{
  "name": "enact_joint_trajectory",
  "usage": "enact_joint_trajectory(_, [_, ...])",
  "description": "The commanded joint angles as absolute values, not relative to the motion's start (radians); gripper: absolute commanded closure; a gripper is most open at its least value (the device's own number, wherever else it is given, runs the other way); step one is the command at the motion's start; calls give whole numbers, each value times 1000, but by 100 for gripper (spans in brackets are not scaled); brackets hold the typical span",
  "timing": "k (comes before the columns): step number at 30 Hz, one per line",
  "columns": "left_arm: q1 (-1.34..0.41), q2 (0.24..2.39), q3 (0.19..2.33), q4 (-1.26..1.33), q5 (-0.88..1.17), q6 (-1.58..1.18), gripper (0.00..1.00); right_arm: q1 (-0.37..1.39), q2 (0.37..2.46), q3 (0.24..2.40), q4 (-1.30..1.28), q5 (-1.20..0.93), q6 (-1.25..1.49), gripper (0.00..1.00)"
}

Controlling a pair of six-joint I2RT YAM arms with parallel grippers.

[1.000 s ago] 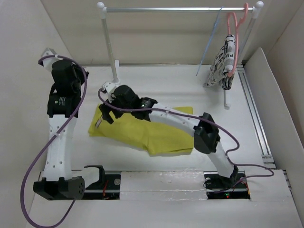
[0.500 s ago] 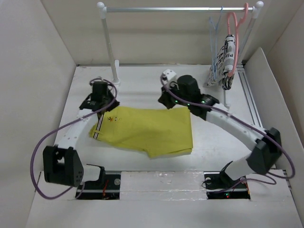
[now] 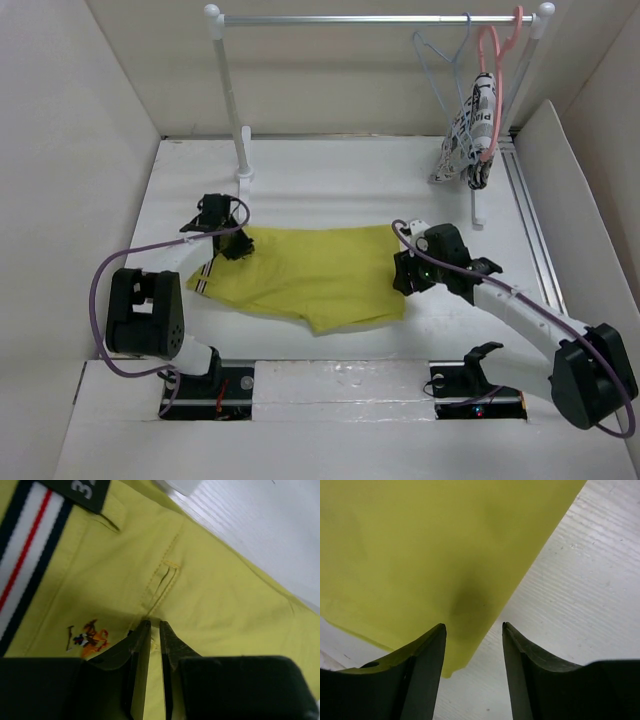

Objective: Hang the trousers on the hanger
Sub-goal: Fold the trousers at the center of the board.

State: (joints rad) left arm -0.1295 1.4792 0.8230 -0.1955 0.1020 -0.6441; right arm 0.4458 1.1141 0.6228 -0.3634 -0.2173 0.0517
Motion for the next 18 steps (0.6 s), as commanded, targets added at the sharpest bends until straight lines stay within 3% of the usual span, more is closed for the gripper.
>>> enact_joint_trajectory(1, [-97, 1486, 790, -204, 22, -644, 88, 448, 1141, 595, -298, -255, 60, 46])
enact_joint_trajectory(8, [-32, 1439, 804, -253, -94, -679, 90, 399, 1325, 642, -268, -273, -21, 82])
enact_joint_trajectory(9, [-32, 1439, 814, -253, -94, -680, 90, 399, 1325, 643, -288, -273, -21, 82])
enact_joint_trajectory(12, [-32, 1384, 917, -256, -78, -677, 90, 399, 1295, 771, -403, -258, -67, 69])
enact_joint_trajectory(13, [-52, 1375, 954, -261, -65, -673, 90, 413, 1279, 813, -441, -243, -78, 53])
enact_joint_trajectory(16, [-179, 1374, 1110, -278, -75, -640, 90, 422, 1227, 972, -575, -224, -132, 24])
enact_joint_trajectory(18, [-286, 1403, 1204, -275, -72, -606, 91, 410, 1210, 1052, -659, -232, -146, 19])
